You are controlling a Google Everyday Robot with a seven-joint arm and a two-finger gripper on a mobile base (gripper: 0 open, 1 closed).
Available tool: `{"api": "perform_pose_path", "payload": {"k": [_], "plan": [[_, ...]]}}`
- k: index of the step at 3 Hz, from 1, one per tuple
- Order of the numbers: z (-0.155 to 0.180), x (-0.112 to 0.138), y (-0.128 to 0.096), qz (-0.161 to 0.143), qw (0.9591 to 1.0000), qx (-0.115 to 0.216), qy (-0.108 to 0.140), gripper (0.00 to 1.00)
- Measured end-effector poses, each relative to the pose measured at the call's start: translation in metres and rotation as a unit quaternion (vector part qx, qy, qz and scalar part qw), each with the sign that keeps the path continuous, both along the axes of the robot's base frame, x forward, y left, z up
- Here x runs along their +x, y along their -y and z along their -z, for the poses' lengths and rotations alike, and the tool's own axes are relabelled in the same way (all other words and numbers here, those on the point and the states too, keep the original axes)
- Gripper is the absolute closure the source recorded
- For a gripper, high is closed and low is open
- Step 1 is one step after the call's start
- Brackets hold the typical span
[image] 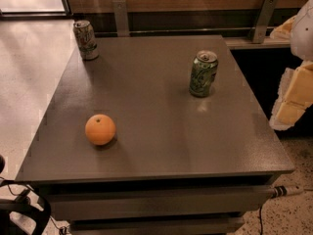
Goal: Move orange near 7up can
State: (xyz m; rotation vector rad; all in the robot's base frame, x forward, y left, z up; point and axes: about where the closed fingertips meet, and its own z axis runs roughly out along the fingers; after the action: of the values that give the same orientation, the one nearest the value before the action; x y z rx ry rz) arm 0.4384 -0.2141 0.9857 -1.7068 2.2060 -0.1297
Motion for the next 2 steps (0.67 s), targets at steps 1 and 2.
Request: {"api": "perform_pose_path", "payload": {"k": [1,2], "plan": [[-0.0001,0.0,0.0,0.0,1.0,0.0,0.0,0.0],[0.0034,0.0016,-0.0073,-0.011,0.9996,0.025,0.002,0.0]]}}
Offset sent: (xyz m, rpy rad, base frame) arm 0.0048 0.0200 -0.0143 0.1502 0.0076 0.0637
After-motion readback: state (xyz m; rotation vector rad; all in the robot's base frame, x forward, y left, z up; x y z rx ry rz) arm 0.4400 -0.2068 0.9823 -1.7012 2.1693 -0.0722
